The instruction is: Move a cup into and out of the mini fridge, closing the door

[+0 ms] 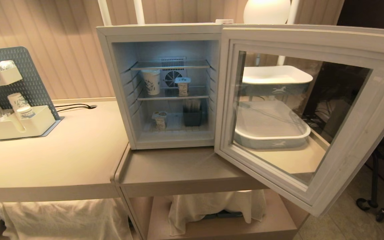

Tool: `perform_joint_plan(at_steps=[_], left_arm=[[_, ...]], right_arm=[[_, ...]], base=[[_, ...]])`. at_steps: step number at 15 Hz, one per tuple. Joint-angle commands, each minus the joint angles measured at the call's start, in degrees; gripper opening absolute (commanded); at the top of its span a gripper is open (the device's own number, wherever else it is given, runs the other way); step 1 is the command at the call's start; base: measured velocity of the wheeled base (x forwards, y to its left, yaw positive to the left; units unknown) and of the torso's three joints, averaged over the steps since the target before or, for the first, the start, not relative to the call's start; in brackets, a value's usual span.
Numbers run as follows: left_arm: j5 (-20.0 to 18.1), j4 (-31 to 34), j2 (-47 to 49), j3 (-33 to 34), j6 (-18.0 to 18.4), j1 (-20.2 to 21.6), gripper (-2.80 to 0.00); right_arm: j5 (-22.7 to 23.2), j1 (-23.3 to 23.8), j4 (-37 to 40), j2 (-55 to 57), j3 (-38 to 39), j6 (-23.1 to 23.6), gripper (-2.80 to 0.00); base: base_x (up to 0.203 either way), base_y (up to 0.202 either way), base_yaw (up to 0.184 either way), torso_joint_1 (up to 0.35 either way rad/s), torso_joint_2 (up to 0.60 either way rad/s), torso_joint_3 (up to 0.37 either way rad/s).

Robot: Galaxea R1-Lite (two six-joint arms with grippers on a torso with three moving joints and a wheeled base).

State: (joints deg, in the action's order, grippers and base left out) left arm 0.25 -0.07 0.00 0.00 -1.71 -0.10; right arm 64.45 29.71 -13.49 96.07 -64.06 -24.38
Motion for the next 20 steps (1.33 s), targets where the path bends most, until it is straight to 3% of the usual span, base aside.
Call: perform_joint_plan(at_steps=[1,6,8,12,16,19,20], left_arm=[[0.0,0.0,0.1,0.1,0.0,0.0,-2.8],[0.0,0.0,0.1,0.1,0.0,0.0,-2.8],[-0.1,0.0,0.1,0.1,0.0,0.0,-2.8],[0.0,0.0,0.1,0.1,0.0,0.0,-2.8],[0.0,0.0,0.1,0.1,-0.1,0.0,-2.8],[0.0,0.0,0.1,0.1,-0.1,0.0,-2.8],[0.0,0.0,0.1,0.1,-0.1,0.0,-2.8]], right_arm=[[8.8,-0.2,-0.2,5.5,-1.3,-0.1,-2.8],[8.3,-6.4,-0.2,3.9,2.8,0.3,-2.8],[5.1,-11.5,-0.2,1.6,5.9,0.3,-2.8],[-6.9,-25.3,-0.2,-4.4,10.7,0.2,-2.8],[-20.5,-43.3,-0.1,-9.1,12.0,0.0,-2.8],[-34.3,-55.4,-0.1,-8.8,8.8,-0.1,-2.8],[-39.2,-57.6,-0.1,-6.7,5.6,-0.1,-2.8]], base=[[0.0,0.0,0.0,0.0,0.0,0.0],[0.0,0.0,0.0,0.0,0.0,0.0],[0.0,0.0,0.0,0.0,0.0,0.0],[0.0,0.0,0.0,0.0,0.0,0.0],[0.0,0.0,0.0,0.0,0.0,0.0],[0.0,0.0,0.0,0.0,0.0,0.0],[0.0,0.0,0.0,0.0,0.0,0.0]])
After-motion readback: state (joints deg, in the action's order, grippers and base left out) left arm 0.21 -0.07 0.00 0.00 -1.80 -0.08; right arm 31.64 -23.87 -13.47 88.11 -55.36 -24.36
